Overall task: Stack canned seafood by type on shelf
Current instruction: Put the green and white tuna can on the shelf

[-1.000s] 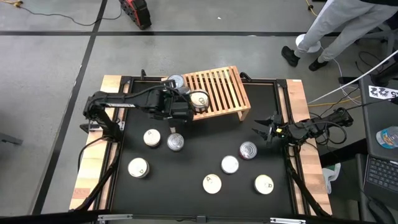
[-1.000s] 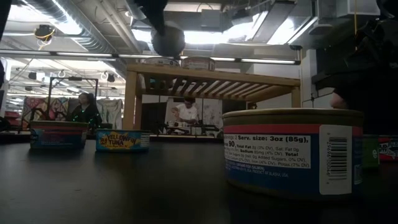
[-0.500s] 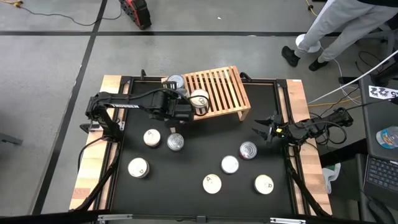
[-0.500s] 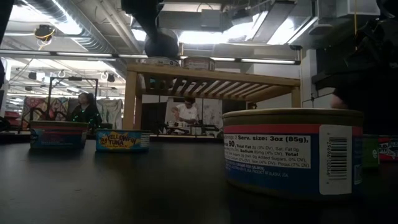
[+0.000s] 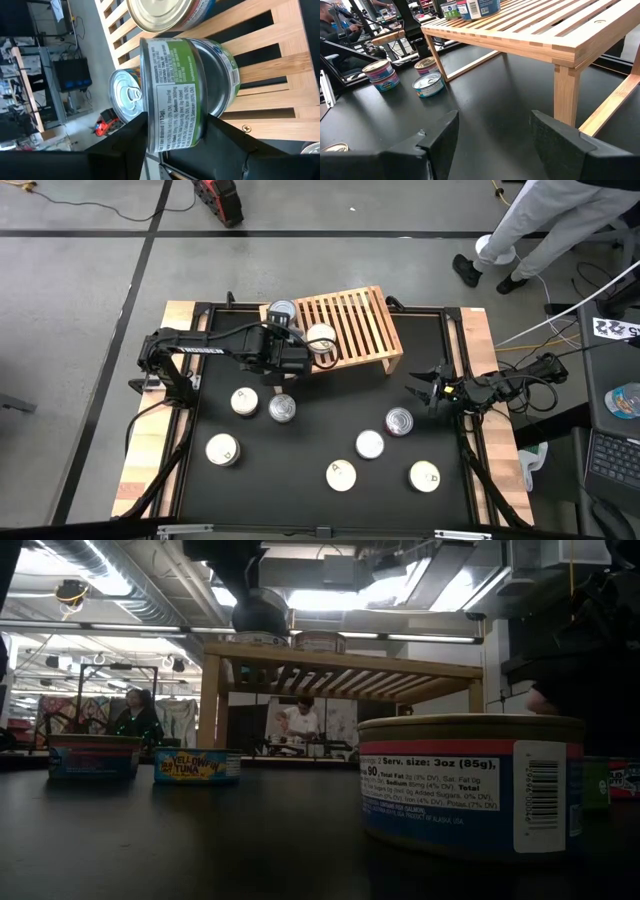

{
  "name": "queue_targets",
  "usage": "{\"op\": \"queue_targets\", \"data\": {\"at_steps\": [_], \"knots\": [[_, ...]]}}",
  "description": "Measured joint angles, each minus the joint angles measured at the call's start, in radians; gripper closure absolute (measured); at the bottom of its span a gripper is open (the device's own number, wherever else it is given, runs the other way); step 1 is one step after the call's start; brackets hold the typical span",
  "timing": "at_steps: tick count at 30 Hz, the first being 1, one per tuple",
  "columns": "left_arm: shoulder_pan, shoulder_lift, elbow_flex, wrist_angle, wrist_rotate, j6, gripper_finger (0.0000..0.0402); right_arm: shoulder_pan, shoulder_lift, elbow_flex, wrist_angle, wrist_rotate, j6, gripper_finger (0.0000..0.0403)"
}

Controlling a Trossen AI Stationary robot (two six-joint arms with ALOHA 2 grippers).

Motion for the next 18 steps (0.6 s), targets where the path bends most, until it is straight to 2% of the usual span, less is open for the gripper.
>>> {"op": "queue_targets", "data": {"at_steps": [18], "knots": [[0.025, 0.0, 0.0, 0.011, 0.004, -0.03, 0.0158, 0.0, 0.0, 0.0, 0.0, 0.0, 0.0, 0.016]]}}
